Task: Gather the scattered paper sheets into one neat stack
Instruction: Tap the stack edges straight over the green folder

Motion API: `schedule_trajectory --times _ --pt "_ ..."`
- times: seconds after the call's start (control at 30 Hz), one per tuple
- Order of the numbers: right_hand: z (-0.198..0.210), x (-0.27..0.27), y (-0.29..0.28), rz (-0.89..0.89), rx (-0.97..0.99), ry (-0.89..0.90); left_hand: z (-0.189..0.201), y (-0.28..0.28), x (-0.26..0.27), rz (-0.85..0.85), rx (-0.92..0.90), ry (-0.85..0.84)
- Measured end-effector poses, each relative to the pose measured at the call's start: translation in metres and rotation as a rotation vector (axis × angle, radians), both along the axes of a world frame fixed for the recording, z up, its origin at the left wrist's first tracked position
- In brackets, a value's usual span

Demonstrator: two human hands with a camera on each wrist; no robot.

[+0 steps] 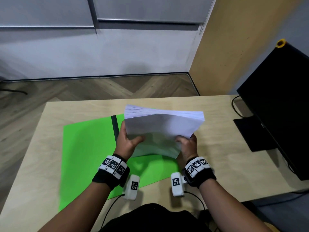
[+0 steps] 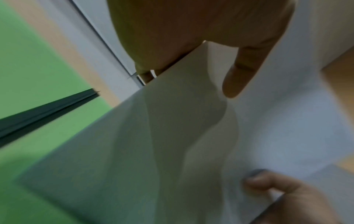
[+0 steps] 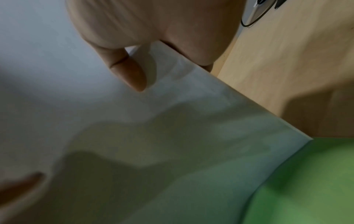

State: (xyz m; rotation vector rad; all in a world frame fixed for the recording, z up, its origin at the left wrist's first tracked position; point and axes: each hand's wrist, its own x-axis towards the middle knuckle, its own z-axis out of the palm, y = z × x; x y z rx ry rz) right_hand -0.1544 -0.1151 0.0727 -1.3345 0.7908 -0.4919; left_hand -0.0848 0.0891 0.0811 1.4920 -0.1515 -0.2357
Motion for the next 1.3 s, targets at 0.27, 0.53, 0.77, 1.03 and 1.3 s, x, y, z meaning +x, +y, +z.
schedule_trajectory --times 0.27,0.53,0.77,1.03,1.3 --pt "0.005 -0.002 0.002 0.006 0.001 -0.023 0.07 -0.016 -0.008 0.182 -0.148 -0.215" --pt "0.009 -0.007 0.0 0.062 -0.131 -0.063 0.061 -0.027 0.009 0.362 0.031 -0.184" --pt "0.049 -0.001 -0.002 0.072 -0.185 -0.372 0.068 -0.03 0.005 0.372 -0.009 -0.184" --pt "0.057 -0.005 -0.003 0.059 -0.397 -0.448 0.068 -0.031 0.01 0.403 0.064 -0.179" --pt "0.029 -0.018 -0.005 0.084 -0.537 -0.311 0.073 -0.033 0.005 0.404 -0.033 -0.159"
